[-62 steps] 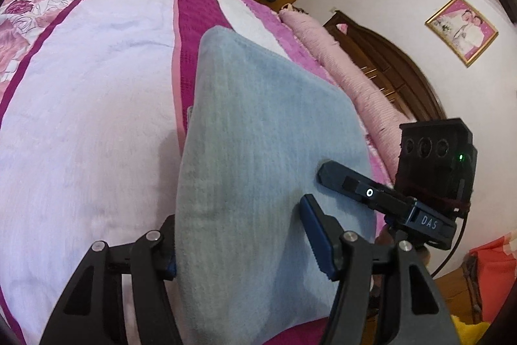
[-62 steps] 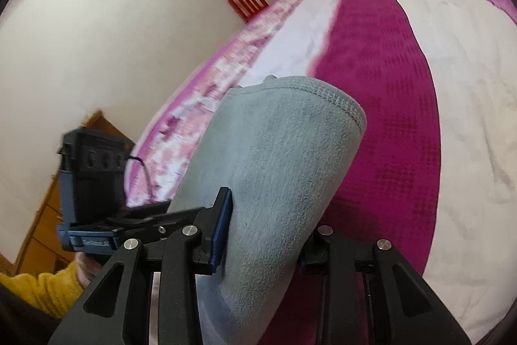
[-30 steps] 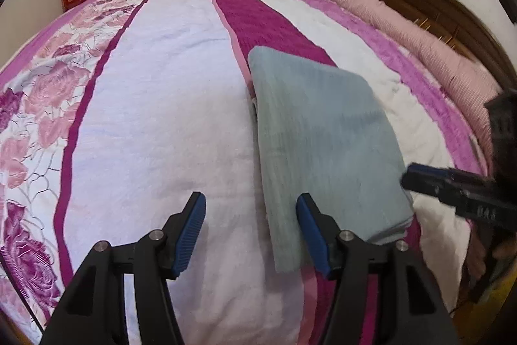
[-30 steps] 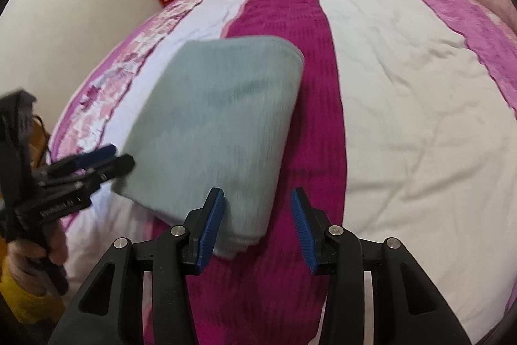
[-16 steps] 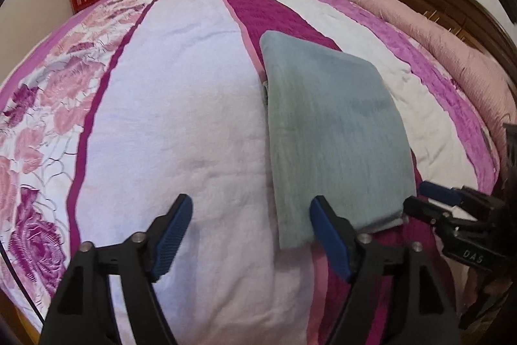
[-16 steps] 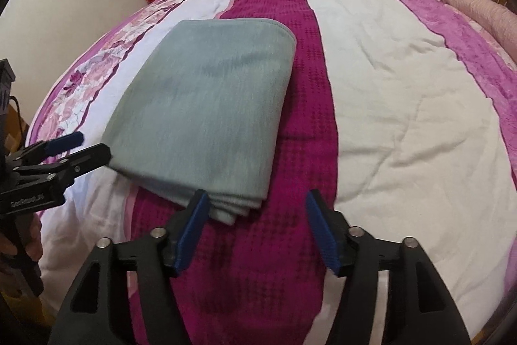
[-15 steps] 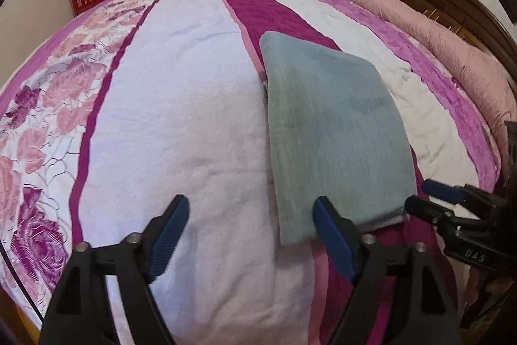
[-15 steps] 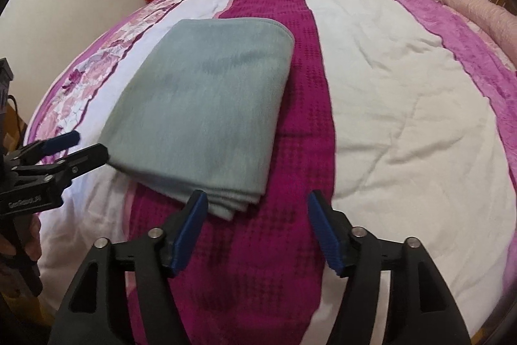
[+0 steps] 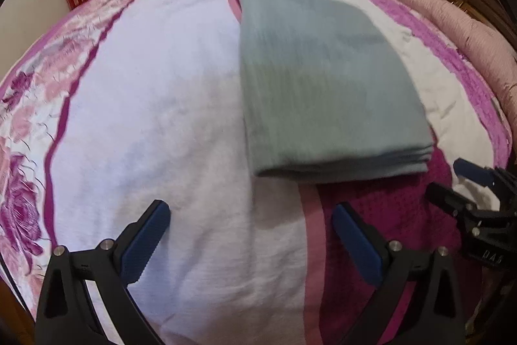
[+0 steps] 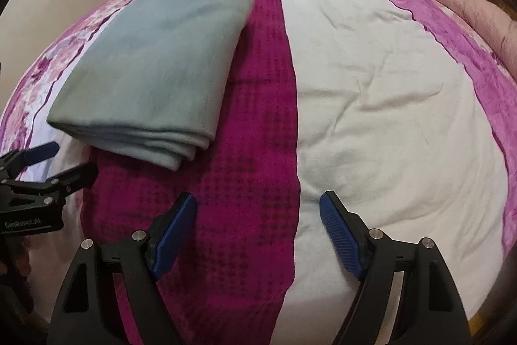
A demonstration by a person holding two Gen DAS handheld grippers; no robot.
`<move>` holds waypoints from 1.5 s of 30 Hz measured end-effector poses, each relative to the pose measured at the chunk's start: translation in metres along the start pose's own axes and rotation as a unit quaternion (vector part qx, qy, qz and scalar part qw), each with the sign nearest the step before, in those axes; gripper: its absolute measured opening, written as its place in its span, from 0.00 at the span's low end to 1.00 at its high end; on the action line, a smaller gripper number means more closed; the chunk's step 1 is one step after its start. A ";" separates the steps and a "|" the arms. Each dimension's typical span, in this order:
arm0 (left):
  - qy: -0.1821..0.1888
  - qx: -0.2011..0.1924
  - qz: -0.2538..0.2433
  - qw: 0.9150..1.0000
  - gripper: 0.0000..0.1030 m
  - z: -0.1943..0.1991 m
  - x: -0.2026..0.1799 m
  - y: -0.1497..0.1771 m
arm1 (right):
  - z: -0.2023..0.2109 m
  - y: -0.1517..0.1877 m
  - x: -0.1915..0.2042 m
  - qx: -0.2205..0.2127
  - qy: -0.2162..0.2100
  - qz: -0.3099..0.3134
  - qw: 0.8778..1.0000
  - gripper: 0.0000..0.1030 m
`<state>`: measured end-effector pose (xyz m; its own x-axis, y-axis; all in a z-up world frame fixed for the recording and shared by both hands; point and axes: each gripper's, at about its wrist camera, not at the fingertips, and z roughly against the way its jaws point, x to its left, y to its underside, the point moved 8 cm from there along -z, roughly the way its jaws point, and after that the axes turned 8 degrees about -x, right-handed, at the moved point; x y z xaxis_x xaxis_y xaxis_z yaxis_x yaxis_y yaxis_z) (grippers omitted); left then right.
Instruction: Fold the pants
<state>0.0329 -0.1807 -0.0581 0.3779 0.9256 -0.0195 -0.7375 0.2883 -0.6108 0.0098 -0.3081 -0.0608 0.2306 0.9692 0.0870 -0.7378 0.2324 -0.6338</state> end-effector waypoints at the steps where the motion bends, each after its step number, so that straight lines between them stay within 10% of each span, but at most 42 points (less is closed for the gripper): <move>1: -0.002 0.003 -0.001 1.000 1.00 -0.003 0.001 0.001 | 0.000 0.000 0.000 -0.001 -0.001 -0.002 1.000 0.80; 45: -0.004 0.008 0.001 1.000 1.00 -0.010 0.002 0.002 | -0.003 0.003 0.005 -0.006 -0.006 0.003 1.000 0.87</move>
<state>0.0375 -0.1808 -0.0675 0.3711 0.9285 -0.0147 -0.7471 0.2891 -0.5985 0.0106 -0.3029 -0.0645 0.2196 0.9712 0.0924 -0.7310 0.2265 -0.6437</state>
